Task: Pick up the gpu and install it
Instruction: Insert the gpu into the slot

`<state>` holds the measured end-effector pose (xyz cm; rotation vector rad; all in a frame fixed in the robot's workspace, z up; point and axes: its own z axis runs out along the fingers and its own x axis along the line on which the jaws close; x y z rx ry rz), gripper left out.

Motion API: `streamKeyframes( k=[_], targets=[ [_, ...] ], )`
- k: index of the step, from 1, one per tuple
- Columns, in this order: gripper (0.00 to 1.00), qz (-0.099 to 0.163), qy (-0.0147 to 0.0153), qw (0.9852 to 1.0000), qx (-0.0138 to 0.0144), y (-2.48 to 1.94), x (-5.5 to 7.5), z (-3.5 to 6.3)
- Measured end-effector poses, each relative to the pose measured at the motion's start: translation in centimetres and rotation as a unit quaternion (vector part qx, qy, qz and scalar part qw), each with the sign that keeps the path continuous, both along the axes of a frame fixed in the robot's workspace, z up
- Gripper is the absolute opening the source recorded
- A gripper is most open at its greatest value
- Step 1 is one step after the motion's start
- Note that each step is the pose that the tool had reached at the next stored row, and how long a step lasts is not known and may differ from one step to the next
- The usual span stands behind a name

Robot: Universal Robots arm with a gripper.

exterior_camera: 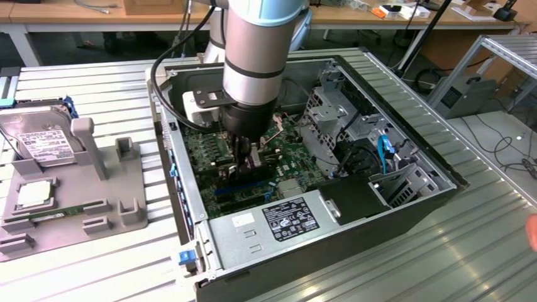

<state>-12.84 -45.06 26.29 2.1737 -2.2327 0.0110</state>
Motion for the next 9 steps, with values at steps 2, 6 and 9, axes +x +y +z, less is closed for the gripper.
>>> streamKeyframes(
  k=[2, 6, 9],
  targets=[
    [0.27, 0.000, 0.0000, 1.0000, 0.0000, 0.00, 0.00, 0.04],
    [0.27, 0.004, 0.0001, 1.0000, -0.0001, 0.00, 0.00, 0.05],
    [0.27, 0.010, 0.0001, 1.0000, -0.0001, 0.00, -0.01, 0.05]
  ],
)
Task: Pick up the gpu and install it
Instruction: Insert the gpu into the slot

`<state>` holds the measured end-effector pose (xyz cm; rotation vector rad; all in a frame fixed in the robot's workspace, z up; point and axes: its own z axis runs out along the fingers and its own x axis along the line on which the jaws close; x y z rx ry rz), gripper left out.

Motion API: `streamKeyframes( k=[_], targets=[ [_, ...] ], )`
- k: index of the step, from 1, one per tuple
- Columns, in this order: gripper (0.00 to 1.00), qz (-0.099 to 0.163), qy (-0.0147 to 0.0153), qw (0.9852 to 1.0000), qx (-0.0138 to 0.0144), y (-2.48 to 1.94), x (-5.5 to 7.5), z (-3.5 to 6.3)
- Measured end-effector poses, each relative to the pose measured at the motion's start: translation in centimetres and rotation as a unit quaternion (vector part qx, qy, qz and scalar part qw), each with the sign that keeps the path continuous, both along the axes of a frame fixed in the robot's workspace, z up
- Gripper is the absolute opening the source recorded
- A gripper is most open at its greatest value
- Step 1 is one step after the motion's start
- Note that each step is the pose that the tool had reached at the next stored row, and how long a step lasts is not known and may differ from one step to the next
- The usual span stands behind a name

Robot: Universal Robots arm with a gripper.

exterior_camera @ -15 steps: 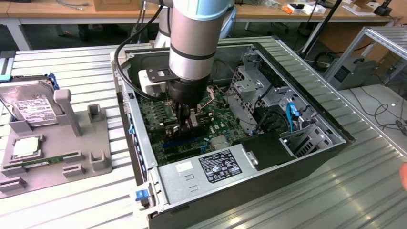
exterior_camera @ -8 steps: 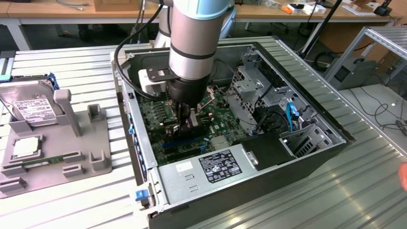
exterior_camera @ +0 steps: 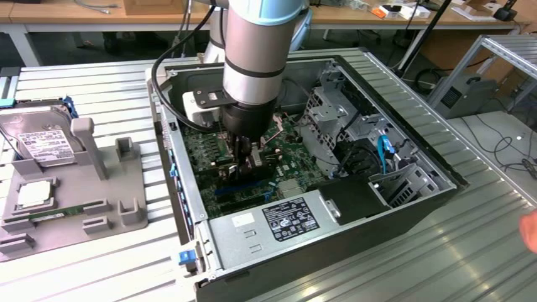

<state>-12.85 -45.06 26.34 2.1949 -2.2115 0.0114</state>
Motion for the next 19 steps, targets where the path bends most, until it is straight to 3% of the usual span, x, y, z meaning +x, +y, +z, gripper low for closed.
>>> streamKeyframes(
  k=[3, 7, 19],
  targets=[
    [0.27, 0.000, 0.0001, 1.0000, 0.0005, 0.00, 0.00, -0.04],
    [0.27, 0.000, 0.0000, 1.0000, 0.0037, 0.02, 0.00, -0.20],
    [0.27, 0.000, 0.0000, 1.0000, 0.0037, 0.02, 0.00, -0.35]
  ],
)
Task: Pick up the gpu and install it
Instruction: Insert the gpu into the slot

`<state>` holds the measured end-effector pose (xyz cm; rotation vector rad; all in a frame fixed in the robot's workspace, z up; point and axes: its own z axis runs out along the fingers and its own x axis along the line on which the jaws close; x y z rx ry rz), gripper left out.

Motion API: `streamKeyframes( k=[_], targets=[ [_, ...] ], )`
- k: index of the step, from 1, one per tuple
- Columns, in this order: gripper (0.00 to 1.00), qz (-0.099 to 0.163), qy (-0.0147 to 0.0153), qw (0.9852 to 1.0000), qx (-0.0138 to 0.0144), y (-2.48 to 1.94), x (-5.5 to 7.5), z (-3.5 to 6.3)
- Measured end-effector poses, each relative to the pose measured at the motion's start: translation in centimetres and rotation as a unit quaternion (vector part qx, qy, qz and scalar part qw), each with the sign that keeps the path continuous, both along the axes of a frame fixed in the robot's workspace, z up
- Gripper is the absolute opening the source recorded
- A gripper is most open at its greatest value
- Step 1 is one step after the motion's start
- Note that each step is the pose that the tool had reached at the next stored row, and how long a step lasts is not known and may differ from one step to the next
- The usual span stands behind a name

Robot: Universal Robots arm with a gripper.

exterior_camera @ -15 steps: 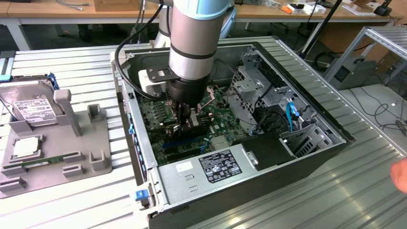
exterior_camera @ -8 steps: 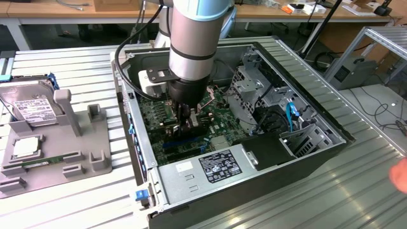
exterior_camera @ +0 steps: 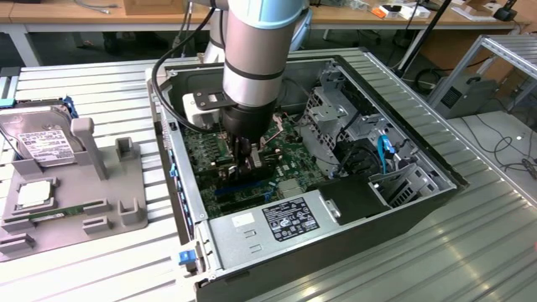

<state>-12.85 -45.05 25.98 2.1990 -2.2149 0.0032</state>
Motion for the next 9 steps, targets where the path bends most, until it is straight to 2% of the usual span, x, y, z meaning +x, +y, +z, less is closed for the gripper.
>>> streamKeyframes(
  k=[9],
  targets=[
    [0.27, 0.000, 0.0000, 1.0000, 0.0000, 0.00, 0.00, -0.27]
  ],
)
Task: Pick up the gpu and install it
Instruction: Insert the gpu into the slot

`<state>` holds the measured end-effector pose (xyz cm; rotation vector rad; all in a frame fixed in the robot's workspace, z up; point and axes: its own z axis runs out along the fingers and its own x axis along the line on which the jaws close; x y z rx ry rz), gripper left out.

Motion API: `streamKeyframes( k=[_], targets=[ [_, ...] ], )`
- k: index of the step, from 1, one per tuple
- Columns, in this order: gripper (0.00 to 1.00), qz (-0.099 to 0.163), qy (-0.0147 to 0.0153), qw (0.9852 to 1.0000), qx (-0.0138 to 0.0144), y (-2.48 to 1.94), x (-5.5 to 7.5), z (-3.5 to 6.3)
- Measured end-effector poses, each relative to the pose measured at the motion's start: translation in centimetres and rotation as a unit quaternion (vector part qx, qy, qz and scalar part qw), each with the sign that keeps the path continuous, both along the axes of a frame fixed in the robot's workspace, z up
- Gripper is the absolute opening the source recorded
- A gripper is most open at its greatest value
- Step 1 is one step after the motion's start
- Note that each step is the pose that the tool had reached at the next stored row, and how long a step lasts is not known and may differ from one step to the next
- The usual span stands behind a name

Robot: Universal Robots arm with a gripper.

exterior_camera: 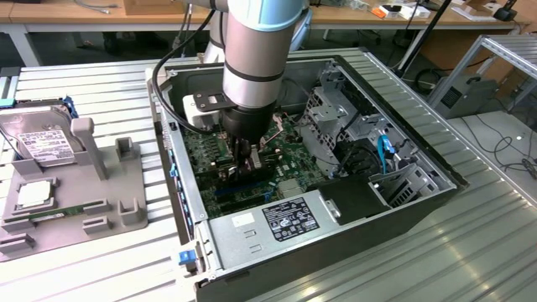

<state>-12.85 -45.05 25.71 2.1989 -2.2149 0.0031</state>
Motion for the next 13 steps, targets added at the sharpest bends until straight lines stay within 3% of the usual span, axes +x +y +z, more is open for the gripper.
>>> streamKeyframes(
  k=[8, 12, 13],
  targets=[
    [0.34, 0.000, 0.0000, 1.0000, 0.0001, 0.00, 0.00, 0.00],
    [0.59, 0.000, 0.0000, 1.0000, 0.0000, 0.00, 0.00, 0.00],
    [0.59, 0.000, 0.0000, 1.0000, 0.0001, 0.00, 0.00, 0.00]
  ],
)
